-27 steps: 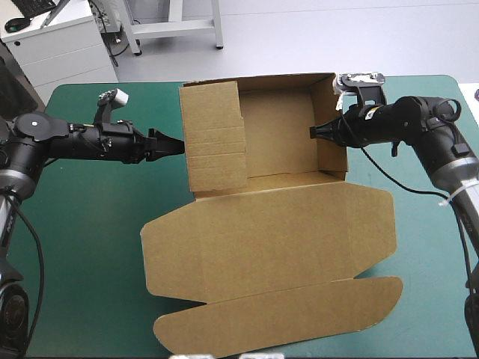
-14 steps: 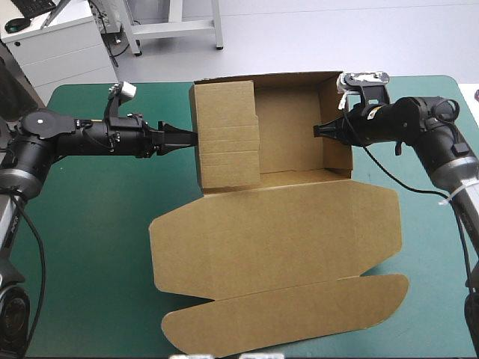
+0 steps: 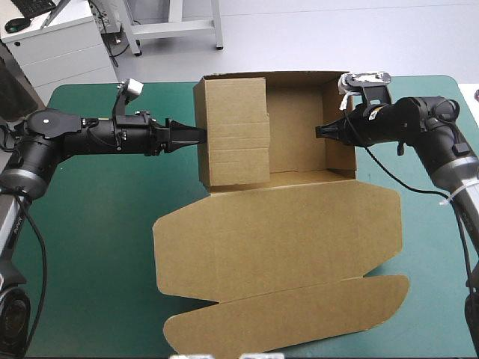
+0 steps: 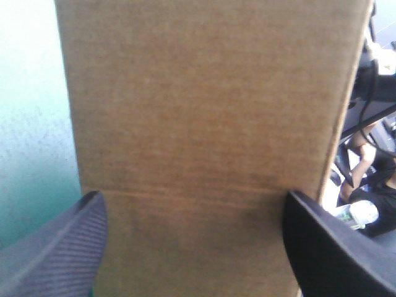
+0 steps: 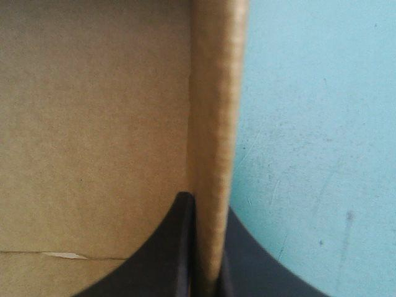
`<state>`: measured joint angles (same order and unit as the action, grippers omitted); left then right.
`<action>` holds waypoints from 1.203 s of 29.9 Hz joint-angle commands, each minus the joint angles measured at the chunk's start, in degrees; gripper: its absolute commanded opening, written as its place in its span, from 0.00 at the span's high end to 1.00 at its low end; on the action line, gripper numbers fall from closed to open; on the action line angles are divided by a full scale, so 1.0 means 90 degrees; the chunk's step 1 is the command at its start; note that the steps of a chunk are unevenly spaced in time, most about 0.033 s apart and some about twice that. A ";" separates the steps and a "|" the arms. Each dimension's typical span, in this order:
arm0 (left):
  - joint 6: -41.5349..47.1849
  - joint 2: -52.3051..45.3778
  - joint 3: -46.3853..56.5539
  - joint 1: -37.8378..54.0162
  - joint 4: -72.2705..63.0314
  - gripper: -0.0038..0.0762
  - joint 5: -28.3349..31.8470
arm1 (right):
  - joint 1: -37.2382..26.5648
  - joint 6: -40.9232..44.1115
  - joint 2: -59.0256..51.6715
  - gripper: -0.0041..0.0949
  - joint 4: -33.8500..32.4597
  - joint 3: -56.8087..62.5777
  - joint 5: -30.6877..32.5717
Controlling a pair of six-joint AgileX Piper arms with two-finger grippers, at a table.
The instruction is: Fold the box
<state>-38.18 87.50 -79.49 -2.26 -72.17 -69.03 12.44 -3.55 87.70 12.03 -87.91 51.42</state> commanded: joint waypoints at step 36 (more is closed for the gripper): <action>0.5228 -0.0852 -0.0457 -0.2492 0.6778 0.26 0.3383 | 0.1425 0.2109 -0.0260 0.96 -0.1400 -0.0232 -0.0691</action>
<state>1.65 81.68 -81.62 -22.44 -17.09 -44.92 24.79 15.60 87.70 -2.32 -87.91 49.36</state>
